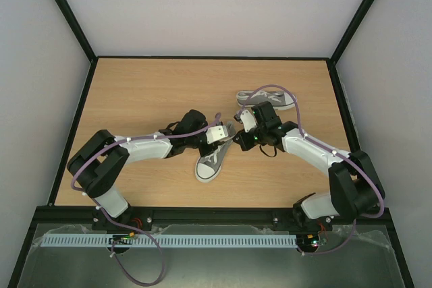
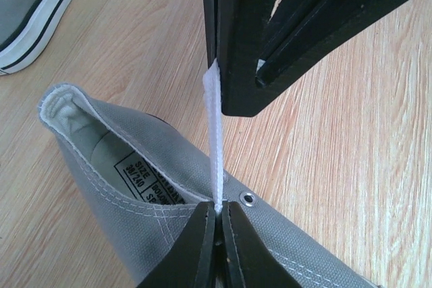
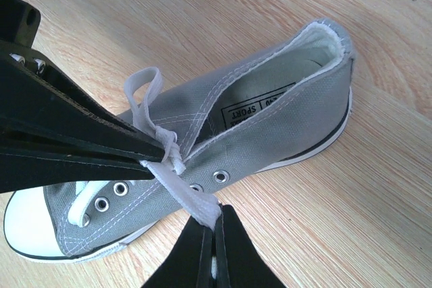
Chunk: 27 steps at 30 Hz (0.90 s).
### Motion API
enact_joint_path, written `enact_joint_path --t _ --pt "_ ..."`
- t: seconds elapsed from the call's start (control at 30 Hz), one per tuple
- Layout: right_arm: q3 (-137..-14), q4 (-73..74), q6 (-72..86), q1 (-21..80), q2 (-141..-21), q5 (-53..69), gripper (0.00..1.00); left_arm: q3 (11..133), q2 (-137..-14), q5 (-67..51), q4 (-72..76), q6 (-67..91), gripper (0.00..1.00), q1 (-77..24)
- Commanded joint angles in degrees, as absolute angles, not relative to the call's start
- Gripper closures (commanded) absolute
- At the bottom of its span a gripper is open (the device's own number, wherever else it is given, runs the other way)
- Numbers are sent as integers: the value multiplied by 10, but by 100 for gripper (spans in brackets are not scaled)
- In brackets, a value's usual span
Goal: Tie the shoes
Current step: Tie the shoelace on the shoe.
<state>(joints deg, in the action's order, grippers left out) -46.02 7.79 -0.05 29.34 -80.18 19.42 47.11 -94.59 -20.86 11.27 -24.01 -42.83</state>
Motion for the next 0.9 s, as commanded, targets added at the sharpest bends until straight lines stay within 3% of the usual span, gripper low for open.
enact_joint_path --t 0.0,0.87 --pt "-469 97 -6 281 -782 190 99 451 -936 -217 105 -237 98 -423" --pt "-438 45 21 261 -820 240 99 469 -938 -247 -1 -330 98 -405"
